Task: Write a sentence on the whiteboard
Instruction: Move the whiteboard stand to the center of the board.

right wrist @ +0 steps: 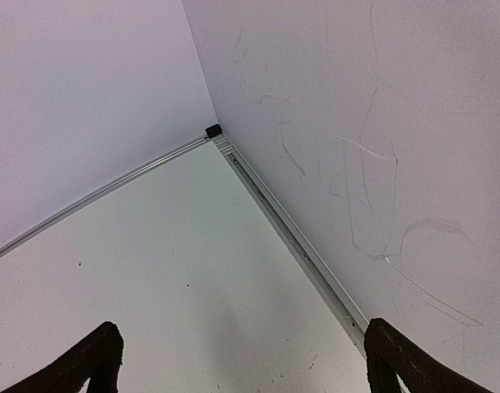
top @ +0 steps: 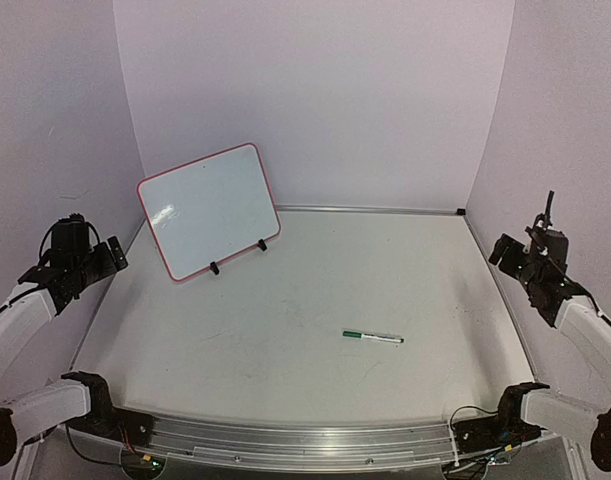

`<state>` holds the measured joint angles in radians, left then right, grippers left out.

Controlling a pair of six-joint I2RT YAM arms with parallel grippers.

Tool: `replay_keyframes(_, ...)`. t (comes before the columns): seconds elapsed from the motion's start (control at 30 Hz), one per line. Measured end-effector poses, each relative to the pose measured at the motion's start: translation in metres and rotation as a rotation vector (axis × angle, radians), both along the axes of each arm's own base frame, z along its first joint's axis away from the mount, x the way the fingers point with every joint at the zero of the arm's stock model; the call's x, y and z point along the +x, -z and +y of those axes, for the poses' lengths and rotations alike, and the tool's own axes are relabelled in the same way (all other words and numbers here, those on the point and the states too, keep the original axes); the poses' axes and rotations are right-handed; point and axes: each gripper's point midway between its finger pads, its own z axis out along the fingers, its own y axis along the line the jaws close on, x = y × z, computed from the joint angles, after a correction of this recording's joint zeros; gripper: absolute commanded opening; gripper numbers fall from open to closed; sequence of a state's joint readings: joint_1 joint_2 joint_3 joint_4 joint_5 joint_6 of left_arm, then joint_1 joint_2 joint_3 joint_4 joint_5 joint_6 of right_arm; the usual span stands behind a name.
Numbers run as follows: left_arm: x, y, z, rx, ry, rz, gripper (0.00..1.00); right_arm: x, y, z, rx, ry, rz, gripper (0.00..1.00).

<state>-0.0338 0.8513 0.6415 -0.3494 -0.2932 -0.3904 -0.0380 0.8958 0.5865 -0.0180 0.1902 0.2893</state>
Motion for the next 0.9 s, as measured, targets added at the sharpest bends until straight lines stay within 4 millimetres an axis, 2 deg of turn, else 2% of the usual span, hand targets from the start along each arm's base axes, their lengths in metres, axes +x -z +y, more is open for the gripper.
replay_keyframes(0.13,0.0,0.002,-0.003,-0.013,0.013,0.007,0.99,-0.001,-0.004,0.0,0.006,0.005,-0.015,0.98)
replay_keyframes(0.33,0.006,0.006,-0.02,-0.064,0.075,0.053,0.96,-0.002,-0.006,0.002,0.014,-0.008,-0.023,0.98)
replay_keyframes(0.4,0.012,0.004,-0.035,-0.064,0.112,0.072,0.96,-0.001,-0.005,0.005,0.021,-0.025,-0.019,0.98)
replay_keyframes(0.53,0.02,0.0,-0.086,-0.046,0.233,0.098,0.96,0.0,-0.002,0.012,0.036,-0.064,-0.009,0.98)
replay_keyframes(0.63,0.025,0.005,-0.115,-0.043,0.286,0.123,0.94,0.0,0.003,0.018,0.047,-0.094,0.01,0.98)
replay_keyframes(0.8,0.037,0.034,-0.135,-0.048,0.286,0.205,0.89,0.004,0.018,0.027,0.074,-0.142,0.058,0.98)
replay_keyframes(0.9,0.051,0.058,-0.159,-0.045,0.305,0.271,0.83,0.006,0.029,0.031,0.09,-0.166,0.093,0.98)
